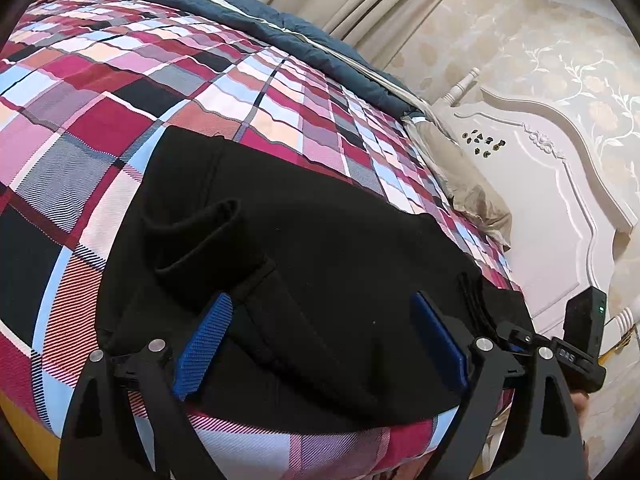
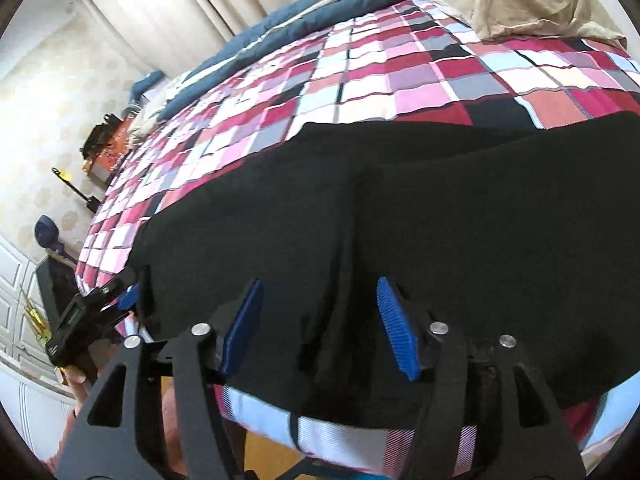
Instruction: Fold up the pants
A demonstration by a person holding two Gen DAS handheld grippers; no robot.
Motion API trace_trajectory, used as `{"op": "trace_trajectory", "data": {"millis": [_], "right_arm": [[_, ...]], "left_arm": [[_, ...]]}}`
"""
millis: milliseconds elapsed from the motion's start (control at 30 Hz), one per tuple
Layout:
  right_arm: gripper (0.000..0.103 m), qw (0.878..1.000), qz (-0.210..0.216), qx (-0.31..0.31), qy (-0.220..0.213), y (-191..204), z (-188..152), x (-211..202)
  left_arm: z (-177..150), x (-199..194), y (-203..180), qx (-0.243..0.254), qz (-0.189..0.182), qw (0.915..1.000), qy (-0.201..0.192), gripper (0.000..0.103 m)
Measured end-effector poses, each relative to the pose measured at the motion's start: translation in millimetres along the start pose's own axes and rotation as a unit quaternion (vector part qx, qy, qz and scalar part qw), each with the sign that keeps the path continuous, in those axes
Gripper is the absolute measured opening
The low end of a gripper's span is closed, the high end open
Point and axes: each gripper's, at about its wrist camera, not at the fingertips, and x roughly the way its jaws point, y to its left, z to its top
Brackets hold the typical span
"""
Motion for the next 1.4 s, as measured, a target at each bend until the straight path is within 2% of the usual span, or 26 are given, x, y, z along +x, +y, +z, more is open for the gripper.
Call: {"op": "trace_trajectory", "data": {"millis": [167, 233, 300, 433, 467, 533, 567, 633, 700, 733, 767, 800, 833, 867, 933, 1000, 1100, 1233, 1400], "right_arm": [[0.064, 0.999, 0.043, -0.015, -0.016, 9, -11, -24], [0.064, 0.997, 0.071, -0.006, -0.032, 2, -12, -45], [0.064, 0.995, 0.080, 0.011, -0.065, -19, -11, -78], [0.065, 0.984, 0.059, 0.088, -0.142, -94, -8, -143], [0.065, 0.976, 0.044, 0.135, -0.166, -128, -13, -160], [0.065, 0.961, 0.031, 0.203, -0.186, -177, -23, -174], [0.065, 0.952, 0.034, 0.241, -0.186, -205, -31, -176], [0.065, 0.944, 0.054, 0.281, -0.165, -237, -41, -166], [0.065, 0.938, 0.076, 0.301, -0.150, -250, -48, -154], [0.058, 0.937, 0.089, 0.308, -0.142, -252, -51, -147], [0.048, 0.937, 0.095, 0.308, -0.135, -254, -53, -140], [0.044, 0.938, 0.095, 0.306, -0.133, -255, -54, -136], [0.032, 0.938, 0.099, 0.304, -0.134, -256, -55, -133], [0.026, 0.938, 0.097, 0.305, -0.132, -257, -56, -131], [0.024, 0.942, 0.083, 0.299, -0.127, -257, -57, -127], [0.024, 0.944, 0.082, 0.291, -0.130, -257, -57, -126], [0.031, 0.949, 0.086, 0.278, -0.119, -254, -50, -130], [0.053, 0.951, 0.093, 0.265, -0.132, -255, -28, -143], [0.054, 0.957, 0.103, 0.246, -0.112, -259, 27, -120]], "left_arm": [[0, 0, 1, -0.002, -0.003, 1.0000, -0.001, 0.089], [0, 0, 1, -0.001, -0.003, 1.0000, 0.000, 0.089], [0, 0, 0, -0.002, -0.004, 1.0000, 0.000, 0.090], [-1, -1, 2, -0.005, -0.006, 1.0000, -0.002, 0.089], [-1, 0, 2, -0.007, -0.006, 1.0000, -0.004, 0.090], [-1, -1, 3, -0.007, -0.007, 0.9999, -0.006, 0.090], [-1, -1, 2, -0.007, -0.006, 0.9999, -0.007, 0.090], [-2, 0, 1, -0.005, -0.003, 1.0000, -0.007, 0.090], [-1, 0, 0, -0.002, 0.001, 1.0000, -0.006, 0.090], [-1, 1, 0, -0.001, 0.002, 1.0000, -0.005, 0.090], [-1, 1, 0, -0.001, 0.003, 1.0000, -0.004, 0.090], [0, 1, 0, -0.001, 0.004, 1.0000, -0.003, 0.090], [0, 1, 0, -0.001, 0.004, 1.0000, -0.002, 0.090], [0, 1, 0, -0.001, 0.004, 1.0000, -0.002, 0.090], [0, 2, 0, 0.000, 0.005, 1.0000, -0.001, 0.090], [-1, 1, 0, 0.003, 0.007, 1.0000, -0.002, 0.090], [-1, 2, 0, 0.006, 0.008, 0.9999, -0.004, 0.090], [-1, 3, -1, 0.012, 0.010, 0.9999, -0.003, 0.090], [-2, 4, -2, 0.014, 0.011, 0.9998, -0.005, 0.091]]}}
